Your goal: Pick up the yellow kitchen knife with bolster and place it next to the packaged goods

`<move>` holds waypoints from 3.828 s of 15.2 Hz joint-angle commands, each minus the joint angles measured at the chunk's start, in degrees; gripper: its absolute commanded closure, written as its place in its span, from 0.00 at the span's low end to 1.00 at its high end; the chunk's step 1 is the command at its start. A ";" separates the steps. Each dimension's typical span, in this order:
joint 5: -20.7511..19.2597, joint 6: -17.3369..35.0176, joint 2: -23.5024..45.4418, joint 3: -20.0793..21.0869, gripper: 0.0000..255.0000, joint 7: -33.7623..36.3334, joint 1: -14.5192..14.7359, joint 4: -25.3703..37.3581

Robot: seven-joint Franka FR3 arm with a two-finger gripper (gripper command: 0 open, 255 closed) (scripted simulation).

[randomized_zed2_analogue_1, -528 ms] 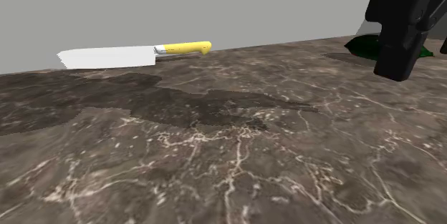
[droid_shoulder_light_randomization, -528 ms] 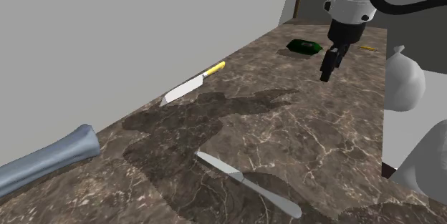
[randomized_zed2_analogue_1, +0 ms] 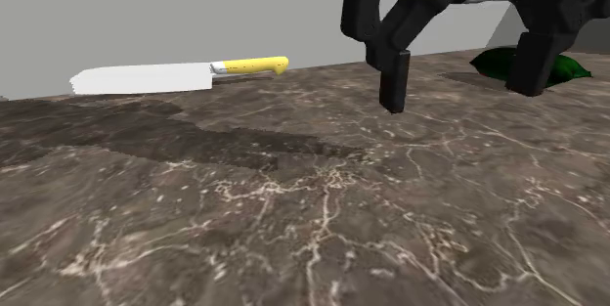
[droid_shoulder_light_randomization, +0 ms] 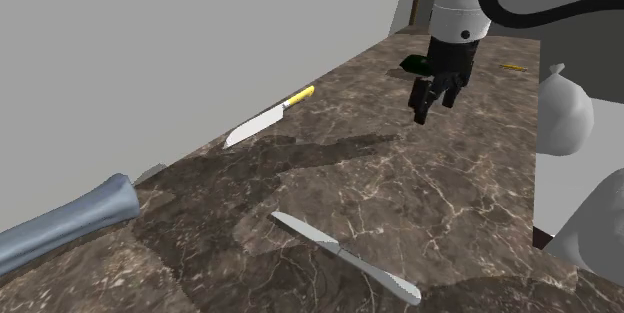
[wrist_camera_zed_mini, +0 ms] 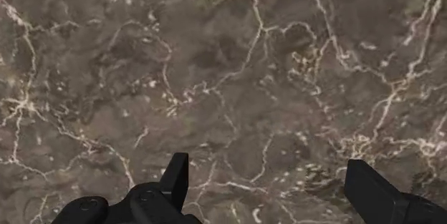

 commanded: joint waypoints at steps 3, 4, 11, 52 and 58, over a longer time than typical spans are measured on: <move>4.07 0.64 5.23 5.87 0.00 13.43 -1.43 4.37; 4.81 0.96 6.87 7.26 0.00 16.64 -1.91 5.70; 6.65 3.34 20.49 16.28 0.00 39.28 -5.78 17.47; -10.40 5.11 64.96 21.19 1.00 92.17 -0.43 59.01; -10.63 1.76 65.47 21.22 1.00 92.32 0.23 62.90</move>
